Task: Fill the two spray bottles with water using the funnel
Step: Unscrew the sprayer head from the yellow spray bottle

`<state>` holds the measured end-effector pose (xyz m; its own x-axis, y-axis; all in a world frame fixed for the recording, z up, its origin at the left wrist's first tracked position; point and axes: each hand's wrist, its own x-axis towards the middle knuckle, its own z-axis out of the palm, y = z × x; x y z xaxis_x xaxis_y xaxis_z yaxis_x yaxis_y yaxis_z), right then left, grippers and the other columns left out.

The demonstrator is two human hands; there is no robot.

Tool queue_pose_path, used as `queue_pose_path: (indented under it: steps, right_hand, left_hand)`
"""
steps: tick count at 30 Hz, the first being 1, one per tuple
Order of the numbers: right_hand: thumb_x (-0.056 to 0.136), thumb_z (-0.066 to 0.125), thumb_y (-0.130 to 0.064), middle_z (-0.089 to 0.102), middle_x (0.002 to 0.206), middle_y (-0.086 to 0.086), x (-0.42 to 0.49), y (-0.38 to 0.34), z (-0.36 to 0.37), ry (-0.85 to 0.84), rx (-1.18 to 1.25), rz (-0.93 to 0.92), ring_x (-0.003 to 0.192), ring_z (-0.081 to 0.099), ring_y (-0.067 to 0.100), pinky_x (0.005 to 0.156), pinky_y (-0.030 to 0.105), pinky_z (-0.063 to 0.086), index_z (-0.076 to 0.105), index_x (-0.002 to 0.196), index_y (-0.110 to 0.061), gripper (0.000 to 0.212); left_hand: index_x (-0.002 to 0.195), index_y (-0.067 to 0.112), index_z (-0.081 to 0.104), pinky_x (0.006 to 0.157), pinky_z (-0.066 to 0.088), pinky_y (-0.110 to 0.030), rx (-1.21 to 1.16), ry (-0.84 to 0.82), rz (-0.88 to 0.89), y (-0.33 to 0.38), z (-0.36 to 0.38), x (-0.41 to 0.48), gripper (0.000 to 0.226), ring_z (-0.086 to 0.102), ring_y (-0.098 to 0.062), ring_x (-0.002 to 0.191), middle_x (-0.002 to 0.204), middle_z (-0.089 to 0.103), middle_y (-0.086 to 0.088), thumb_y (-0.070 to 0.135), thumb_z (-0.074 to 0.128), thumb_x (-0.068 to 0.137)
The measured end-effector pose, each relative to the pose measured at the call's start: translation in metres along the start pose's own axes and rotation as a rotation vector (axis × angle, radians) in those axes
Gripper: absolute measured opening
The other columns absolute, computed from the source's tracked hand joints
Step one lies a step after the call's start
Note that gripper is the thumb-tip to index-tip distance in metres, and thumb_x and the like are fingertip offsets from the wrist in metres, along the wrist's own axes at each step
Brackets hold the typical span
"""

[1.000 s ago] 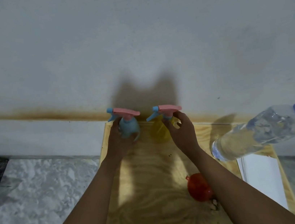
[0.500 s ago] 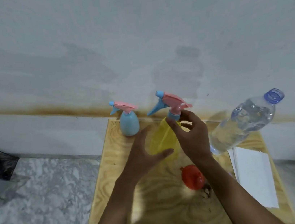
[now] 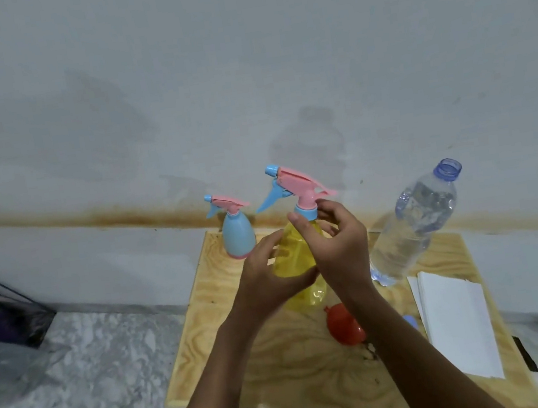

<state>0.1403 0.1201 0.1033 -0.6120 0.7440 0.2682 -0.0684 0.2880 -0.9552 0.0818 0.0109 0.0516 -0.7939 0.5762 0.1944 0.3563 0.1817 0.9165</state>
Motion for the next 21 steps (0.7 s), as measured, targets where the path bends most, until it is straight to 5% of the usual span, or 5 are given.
queue_pose_path:
  steps: [4, 9, 16, 21]
  right_hand:
    - [0.078, 0.082, -0.026, 0.074, 0.090, -0.004, 0.000, -0.004, -0.005, -0.015, 0.092, 0.075, 0.089, 0.072, 0.016, 0.087, 0.046, 0.057, 0.069, 0.094, -0.023, 0.021]
    - [0.080, 0.081, -0.027, 0.075, 0.090, -0.004, 0.005, -0.007, -0.014, -0.068, 0.102, 0.105, 0.089, 0.072, 0.019, 0.087, 0.048, 0.057, 0.070, 0.094, -0.027, 0.018]
    - [0.094, 0.063, -0.020, 0.074, 0.106, 0.001, 0.015, -0.016, -0.030, -0.311, 0.125, 0.083, 0.094, 0.071, 0.013, 0.082, 0.032, 0.057, 0.070, 0.115, -0.017, 0.022]
    - [0.098, 0.057, -0.019, 0.069, 0.110, -0.004, 0.017, -0.013, -0.030, -0.334, 0.199, 0.095, 0.104, 0.065, 0.007, 0.089, 0.026, 0.053, 0.058, 0.126, -0.025, 0.029]
  left_hand:
    - [0.107, 0.043, 0.057, 0.070, 0.047, -0.006, -0.030, -0.069, -0.049, 0.008, 0.001, 0.001, 0.058, 0.060, 0.013, 0.089, 0.089, 0.067, 0.034, 0.011, 0.088, 0.070]
    - [0.126, 0.029, 0.064, 0.084, 0.056, -0.027, -0.115, -0.125, -0.106, 0.013, -0.001, 0.003, 0.065, 0.064, -0.006, 0.099, 0.105, 0.072, 0.011, 0.034, 0.088, 0.066]
    - [0.124, 0.029, 0.065, 0.093, 0.057, -0.045, -0.170, -0.172, -0.126, 0.019, -0.007, 0.004, 0.067, 0.067, -0.015, 0.109, 0.112, 0.073, 0.006, 0.045, 0.088, 0.063]
    - [0.113, 0.032, 0.069, 0.085, 0.059, -0.034, -0.163, -0.142, -0.122, 0.026, -0.008, 0.003, 0.048, 0.069, -0.015, 0.099, 0.099, 0.074, 0.008, 0.033, 0.088, 0.069]
